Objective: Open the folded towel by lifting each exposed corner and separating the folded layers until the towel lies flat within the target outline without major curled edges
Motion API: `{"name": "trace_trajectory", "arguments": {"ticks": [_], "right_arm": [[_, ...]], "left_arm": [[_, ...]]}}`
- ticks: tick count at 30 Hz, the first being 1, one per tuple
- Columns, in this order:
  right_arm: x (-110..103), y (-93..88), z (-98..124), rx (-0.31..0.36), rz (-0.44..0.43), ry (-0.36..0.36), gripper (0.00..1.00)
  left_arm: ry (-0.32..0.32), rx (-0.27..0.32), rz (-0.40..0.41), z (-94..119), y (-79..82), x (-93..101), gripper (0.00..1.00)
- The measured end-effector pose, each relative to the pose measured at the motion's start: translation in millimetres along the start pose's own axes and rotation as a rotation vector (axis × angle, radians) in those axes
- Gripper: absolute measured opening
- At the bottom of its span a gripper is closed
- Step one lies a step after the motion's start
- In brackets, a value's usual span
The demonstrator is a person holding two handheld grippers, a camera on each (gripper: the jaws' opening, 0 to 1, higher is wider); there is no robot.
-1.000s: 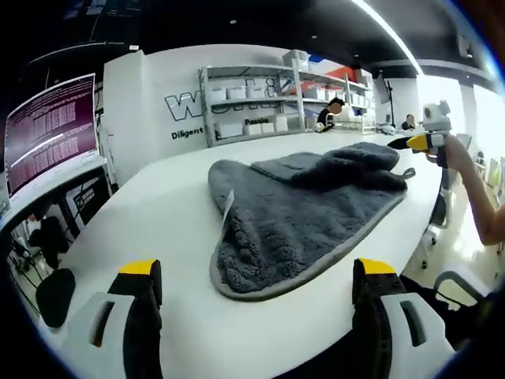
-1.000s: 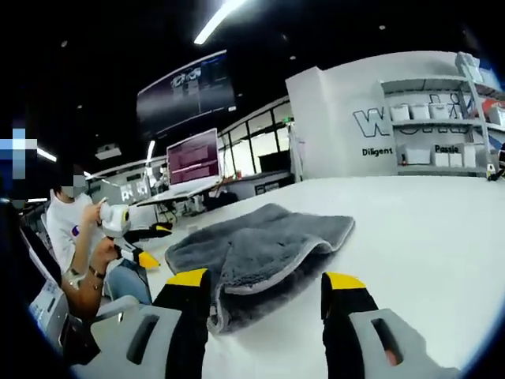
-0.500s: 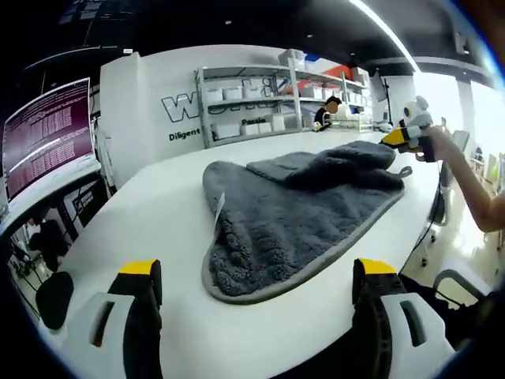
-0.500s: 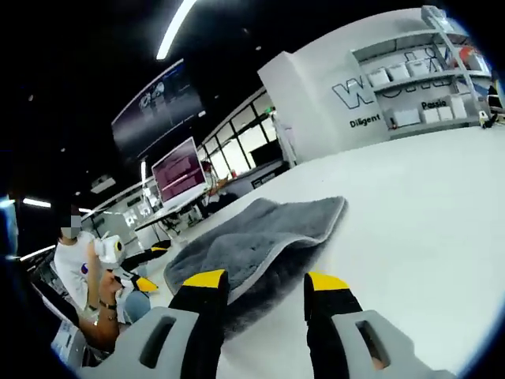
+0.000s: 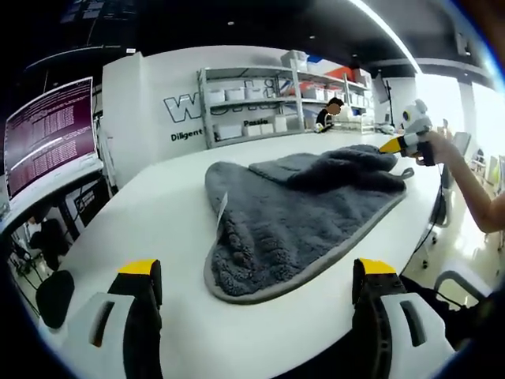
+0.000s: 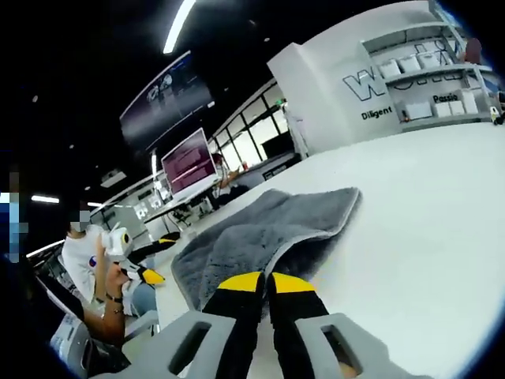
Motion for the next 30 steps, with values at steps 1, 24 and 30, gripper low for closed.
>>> {"name": "trace_trajectory", "arguments": {"ticks": [1, 24, 30], "right_arm": [[2.8, 5.1, 5.6, 0.013, 0.004, -0.009, 0.00], [18.0, 51.3, 12.7, 0.220, 0.048, -0.115, 0.00], [21.3, 71.5, 25.8, 0.261, 0.085, -0.155, 0.00]], "left_arm": [[-0.001, 0.000, -0.001, 0.2, -0.1, 0.1, 0.99], [-0.008, 0.006, -0.020, -2.0, 5.7, 0.5, 0.98], [-0.004, 0.000, -0.021, -3.4, 5.8, 0.4, 0.98]]}}
Point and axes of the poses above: the point that each gripper's makers call its tool centre point, and the gripper's own axes: z roughly backward along the fingers, x roughly to its right, y roughly out of its top, the point moved 3 cm from there along z, roughly backward along the fingers, and after that the axes turned 7 degrees about -y, right-handed, at the moved point
